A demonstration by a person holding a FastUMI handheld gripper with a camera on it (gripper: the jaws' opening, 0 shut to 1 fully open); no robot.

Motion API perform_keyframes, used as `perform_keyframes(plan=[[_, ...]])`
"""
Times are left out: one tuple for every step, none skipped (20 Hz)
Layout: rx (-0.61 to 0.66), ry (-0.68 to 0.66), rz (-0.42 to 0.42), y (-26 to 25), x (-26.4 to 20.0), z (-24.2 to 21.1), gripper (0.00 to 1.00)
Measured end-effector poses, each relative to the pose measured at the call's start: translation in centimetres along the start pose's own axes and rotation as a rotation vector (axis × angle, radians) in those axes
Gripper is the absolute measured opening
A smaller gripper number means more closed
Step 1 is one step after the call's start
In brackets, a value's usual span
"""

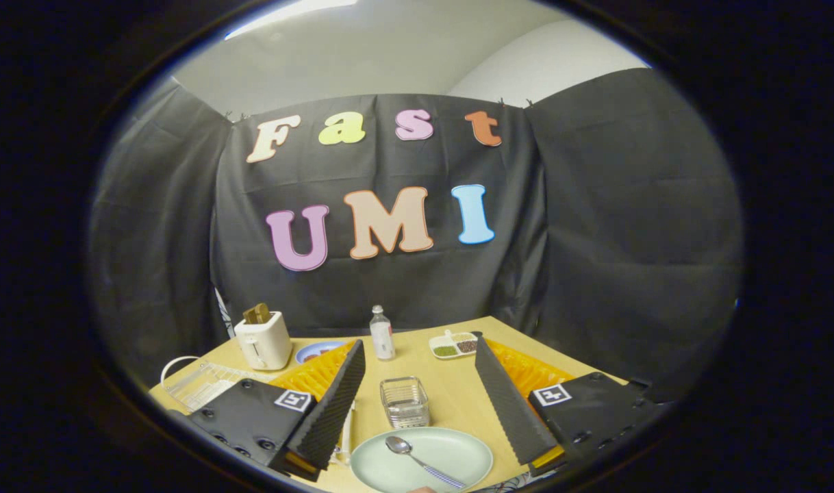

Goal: Take the plate from the dish rack, then take the spoon from the basket and place it into the plate.

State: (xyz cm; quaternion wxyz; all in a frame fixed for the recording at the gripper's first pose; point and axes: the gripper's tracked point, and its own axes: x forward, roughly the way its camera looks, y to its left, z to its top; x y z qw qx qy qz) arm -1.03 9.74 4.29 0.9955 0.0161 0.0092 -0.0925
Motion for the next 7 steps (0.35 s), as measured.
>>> perform_keyframes(plan=[[-0.008,0.004,-0.002,-0.11,-0.01,-0.23,1.00],[-0.014,0.007,-0.002,-0.07,0.00,-0.38,1.00],[-0.016,0.010,0.000,-0.06,0.00,-0.53,1.00],[-0.016,0.015,0.004,-0.05,0.06,-0.65,1.00],[-0.013,0.018,0.006,-0.16,0.02,-0.86,1.00],[-0.012,0.022,0.008,-0.33,0.12,-0.97,1.00],[-0.011,0.023,0.009,-0.56,0.33,-1.10,1.00]])
